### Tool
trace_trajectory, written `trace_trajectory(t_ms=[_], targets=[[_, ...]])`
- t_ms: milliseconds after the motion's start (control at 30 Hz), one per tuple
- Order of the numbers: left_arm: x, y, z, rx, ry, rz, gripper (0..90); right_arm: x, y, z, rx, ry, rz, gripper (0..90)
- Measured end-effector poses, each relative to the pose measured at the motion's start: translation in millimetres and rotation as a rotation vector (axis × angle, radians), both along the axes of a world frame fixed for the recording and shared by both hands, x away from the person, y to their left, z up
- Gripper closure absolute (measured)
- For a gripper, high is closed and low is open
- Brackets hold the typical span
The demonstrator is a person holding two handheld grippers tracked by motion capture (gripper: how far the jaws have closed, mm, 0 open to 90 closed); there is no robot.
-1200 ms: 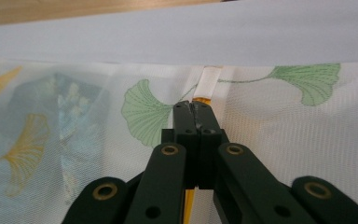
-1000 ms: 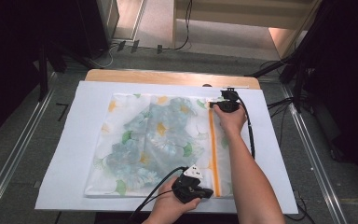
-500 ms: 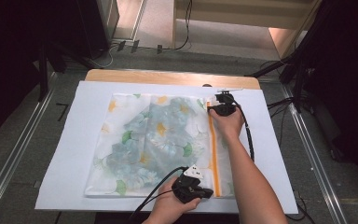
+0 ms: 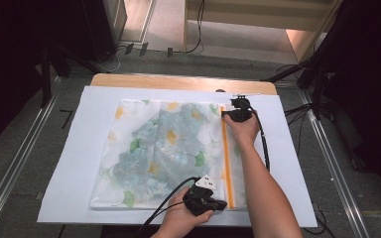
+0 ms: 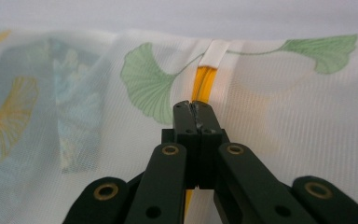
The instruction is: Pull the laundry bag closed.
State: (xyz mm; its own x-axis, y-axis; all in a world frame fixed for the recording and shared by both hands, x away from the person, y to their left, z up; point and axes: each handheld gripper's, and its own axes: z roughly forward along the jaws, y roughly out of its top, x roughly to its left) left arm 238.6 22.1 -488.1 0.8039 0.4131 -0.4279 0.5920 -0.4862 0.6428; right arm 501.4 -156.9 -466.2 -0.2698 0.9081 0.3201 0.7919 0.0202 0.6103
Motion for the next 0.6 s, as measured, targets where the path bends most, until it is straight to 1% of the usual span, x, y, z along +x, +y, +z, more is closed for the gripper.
trace_trajectory(t_ms=[33, 67, 133, 233, 267, 300, 400, 433, 500, 533, 567, 600], targets=[[0.2, -0.1, -0.1, -0.002, 0.004, 0.001, 90.0, 3.4, -5.3, -0.2, 0.027, -0.002, -0.013, 90.0], [0.5, -0.1, -0.4, -0.006, 0.008, 0.001, 90.0, 3.4, -5.3, -0.2, 0.027, -0.002, -0.013, 90.0], [0.6, 0.0, -0.3, -0.004, 0.009, 0.001, 90.0, 6.2, -6.8, 1.6, 0.049, 0.000, -0.026, 90.0], [0.9, 0.3, 0.0, 0.002, 0.011, -0.001, 90.0, 10.8, -6.2, 4.7, 0.039, -0.014, -0.020, 90.0], [0.7, 0.0, -0.2, -0.003, 0.009, 0.001, 90.0, 12.2, -5.8, 5.4, 0.044, -0.012, -0.030, 90.0], [0.5, -0.1, -0.4, -0.005, 0.008, 0.001, 90.0, 14.2, -5.9, 5.7, 0.040, -0.013, -0.028, 90.0], [0.2, -0.2, -0.1, -0.002, 0.005, 0.004, 90.0, 18.8, -3.9, 7.3, 0.042, -0.020, -0.043, 90.0], [0.2, -0.2, -0.2, -0.002, 0.004, 0.004, 90.0, 20.4, -3.6, 7.9, 0.040, -0.020, -0.039, 90.0], [0.2, -0.2, -0.2, -0.002, 0.004, 0.004, 90.0, 21.8, -4.3, 9.7, 0.033, -0.046, -0.046, 90.0], [0.3, -0.1, -0.3, -0.003, 0.003, 0.003, 90.0, 21.4, -4.9, 11.0, 0.040, -0.054, -0.061, 90.0], [0.3, -0.1, -0.6, -0.006, 0.003, 0.004, 90.0, 21.7, -6.0, 11.1, 0.057, -0.064, -0.055, 90.0], [0.1, -0.1, -0.3, -0.005, 0.002, 0.004, 90.0, 20.8, -6.2, 11.4, 0.071, -0.062, -0.037, 90.0]])
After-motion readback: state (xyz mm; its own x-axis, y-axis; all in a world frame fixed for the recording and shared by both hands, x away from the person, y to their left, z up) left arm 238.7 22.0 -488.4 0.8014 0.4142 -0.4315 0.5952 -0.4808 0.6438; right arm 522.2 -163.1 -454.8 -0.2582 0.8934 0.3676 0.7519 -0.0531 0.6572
